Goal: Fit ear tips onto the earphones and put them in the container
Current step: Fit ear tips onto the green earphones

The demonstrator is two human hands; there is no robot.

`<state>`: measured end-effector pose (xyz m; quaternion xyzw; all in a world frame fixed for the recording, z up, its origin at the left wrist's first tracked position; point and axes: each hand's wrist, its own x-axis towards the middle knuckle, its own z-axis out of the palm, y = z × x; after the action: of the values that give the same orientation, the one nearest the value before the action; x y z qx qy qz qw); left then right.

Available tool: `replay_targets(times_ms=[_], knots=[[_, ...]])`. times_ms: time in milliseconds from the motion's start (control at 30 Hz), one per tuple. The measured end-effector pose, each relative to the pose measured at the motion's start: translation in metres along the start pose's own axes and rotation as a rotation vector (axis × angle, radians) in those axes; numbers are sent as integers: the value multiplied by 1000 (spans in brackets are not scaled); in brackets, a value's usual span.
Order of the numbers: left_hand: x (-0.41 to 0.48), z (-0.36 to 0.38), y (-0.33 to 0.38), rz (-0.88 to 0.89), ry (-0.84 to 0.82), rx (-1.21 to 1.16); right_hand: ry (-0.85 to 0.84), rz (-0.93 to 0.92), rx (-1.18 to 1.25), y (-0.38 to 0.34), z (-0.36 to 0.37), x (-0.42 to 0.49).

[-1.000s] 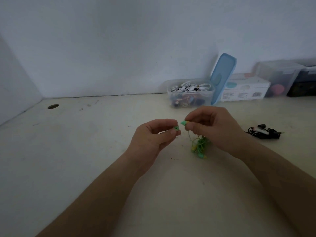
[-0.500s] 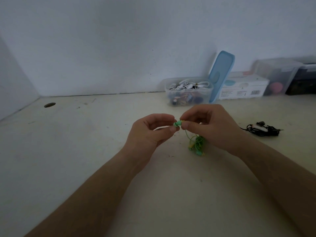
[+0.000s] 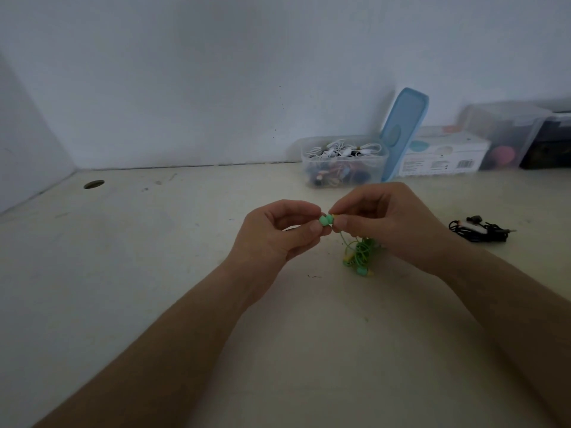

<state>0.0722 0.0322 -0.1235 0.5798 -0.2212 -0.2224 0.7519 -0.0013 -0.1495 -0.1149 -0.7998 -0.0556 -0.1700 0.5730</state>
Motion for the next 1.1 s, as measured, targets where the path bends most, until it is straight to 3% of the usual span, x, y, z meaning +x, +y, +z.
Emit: replay_targets(times_ms=[600, 1100], knots=[[-1, 0, 0, -50, -57, -11, -78, -47, -80, 0, -5, 0], [-1, 0, 0, -74, -75, -44, -75, -154, -282, -1, -6, 2]])
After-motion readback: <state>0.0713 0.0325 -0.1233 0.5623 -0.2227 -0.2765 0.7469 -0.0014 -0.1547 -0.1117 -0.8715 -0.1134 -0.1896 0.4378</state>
